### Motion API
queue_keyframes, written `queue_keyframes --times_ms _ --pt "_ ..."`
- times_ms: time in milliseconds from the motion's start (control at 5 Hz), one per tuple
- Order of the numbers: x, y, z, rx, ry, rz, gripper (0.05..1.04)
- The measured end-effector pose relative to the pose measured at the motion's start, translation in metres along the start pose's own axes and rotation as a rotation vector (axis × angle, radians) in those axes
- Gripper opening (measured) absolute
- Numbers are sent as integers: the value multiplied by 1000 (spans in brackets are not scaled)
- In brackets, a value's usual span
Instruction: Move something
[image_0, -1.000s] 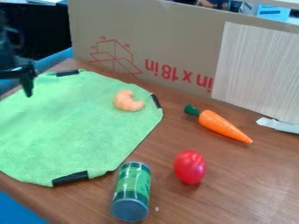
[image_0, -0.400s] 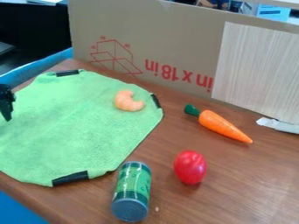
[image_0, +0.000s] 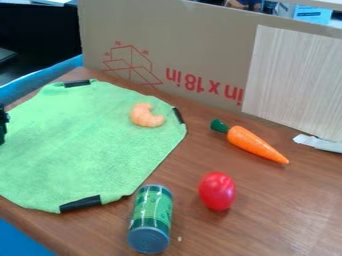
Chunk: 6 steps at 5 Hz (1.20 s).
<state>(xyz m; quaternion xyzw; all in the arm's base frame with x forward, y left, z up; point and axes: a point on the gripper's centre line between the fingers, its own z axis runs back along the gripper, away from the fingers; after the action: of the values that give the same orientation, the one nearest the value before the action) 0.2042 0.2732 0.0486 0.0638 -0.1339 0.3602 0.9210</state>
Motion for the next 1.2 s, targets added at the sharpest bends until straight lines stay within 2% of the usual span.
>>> queue_keyframes --times_ms 400,800,1000,1200 --pt "12 9 9 48 -11 -2 999" --pt "13 22 -1 106 -12 -18 999" --pt "14 31 -3 128 -35 -25 999" --pt "11 34 -9 134 -37 -27 999"
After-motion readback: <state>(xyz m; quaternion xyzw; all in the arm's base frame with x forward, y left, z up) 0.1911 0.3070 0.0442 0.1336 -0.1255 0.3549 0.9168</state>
